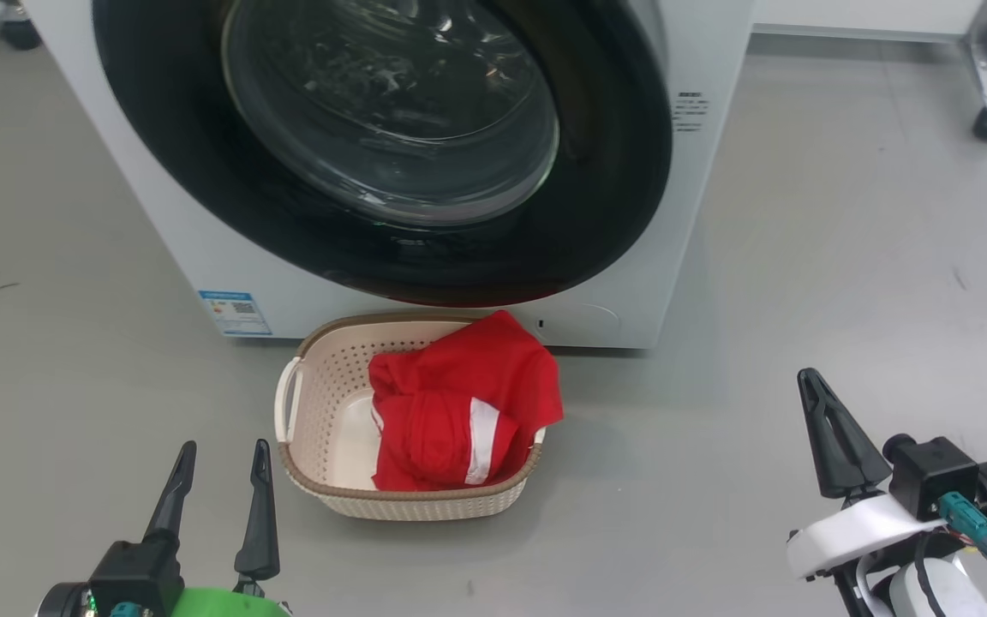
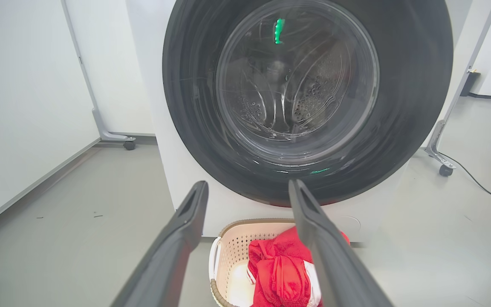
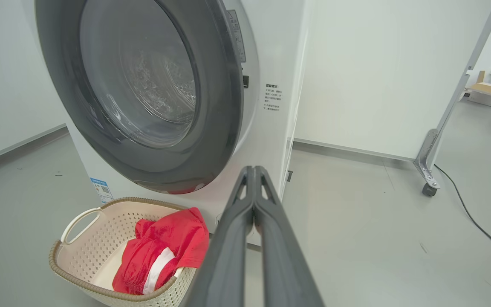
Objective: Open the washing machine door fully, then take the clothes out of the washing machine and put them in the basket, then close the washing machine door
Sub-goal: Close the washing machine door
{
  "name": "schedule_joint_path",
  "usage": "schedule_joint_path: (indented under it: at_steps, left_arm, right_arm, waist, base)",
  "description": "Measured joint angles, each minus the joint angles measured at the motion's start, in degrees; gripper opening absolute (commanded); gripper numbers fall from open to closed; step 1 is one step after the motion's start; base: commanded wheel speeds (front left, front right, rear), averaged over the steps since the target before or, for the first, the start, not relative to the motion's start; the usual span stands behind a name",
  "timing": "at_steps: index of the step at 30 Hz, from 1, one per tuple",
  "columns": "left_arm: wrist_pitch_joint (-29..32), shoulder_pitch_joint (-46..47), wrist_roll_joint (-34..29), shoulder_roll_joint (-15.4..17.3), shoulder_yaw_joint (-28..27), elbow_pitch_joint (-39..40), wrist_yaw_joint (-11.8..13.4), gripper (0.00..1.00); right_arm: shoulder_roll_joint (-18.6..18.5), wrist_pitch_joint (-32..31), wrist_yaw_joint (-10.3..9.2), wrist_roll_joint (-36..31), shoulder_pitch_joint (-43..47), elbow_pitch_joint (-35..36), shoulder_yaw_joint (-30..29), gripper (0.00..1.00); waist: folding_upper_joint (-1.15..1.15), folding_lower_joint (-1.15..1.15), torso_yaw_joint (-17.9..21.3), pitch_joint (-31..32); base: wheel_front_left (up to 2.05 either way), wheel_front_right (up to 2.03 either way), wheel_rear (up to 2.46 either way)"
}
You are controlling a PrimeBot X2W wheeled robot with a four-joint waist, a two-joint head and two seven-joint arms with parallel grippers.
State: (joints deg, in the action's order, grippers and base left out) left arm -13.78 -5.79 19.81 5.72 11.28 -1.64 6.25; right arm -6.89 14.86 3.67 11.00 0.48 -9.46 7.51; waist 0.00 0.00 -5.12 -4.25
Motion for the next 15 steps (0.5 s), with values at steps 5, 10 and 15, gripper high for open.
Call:
schedule_joint_path:
  at_steps: [5, 10, 15]
  left_arm:
    - [-0.43, 0.49, -0.21, -0.40, 0.37, 0.57, 0.00, 1.00]
    - [-0.47, 2.71, -0.24, -0.97, 2.07, 0.88, -0.31, 1.00]
    - [-0.48, 4.45, -0.26, -1.37, 3.46, 0.89, -1.03, 1.00]
  right_arm:
    - [-2.50, -0.67, 0.97, -0.21, -3.42, -1.92, -0.18, 0.00]
    - [-4.90, -2.08, 1.70, -0.21, -9.59, -2.40, -0.88, 0.00]
    - [-6.23, -3.53, 2.32, 0.88, -15.29, -2.94, -1.22, 0.00]
  waist:
    - [0.00, 0.00, -2.89, -0.78]
    - [0.00, 0.00, -6.02, -2.24]
    - [0.00, 0.00, -9.29, -4.03]
  base:
    - [0.00, 0.00, 0.00]
    - [0.00, 0.00, 0.00]
    - [0.00, 0.00, 0.00]
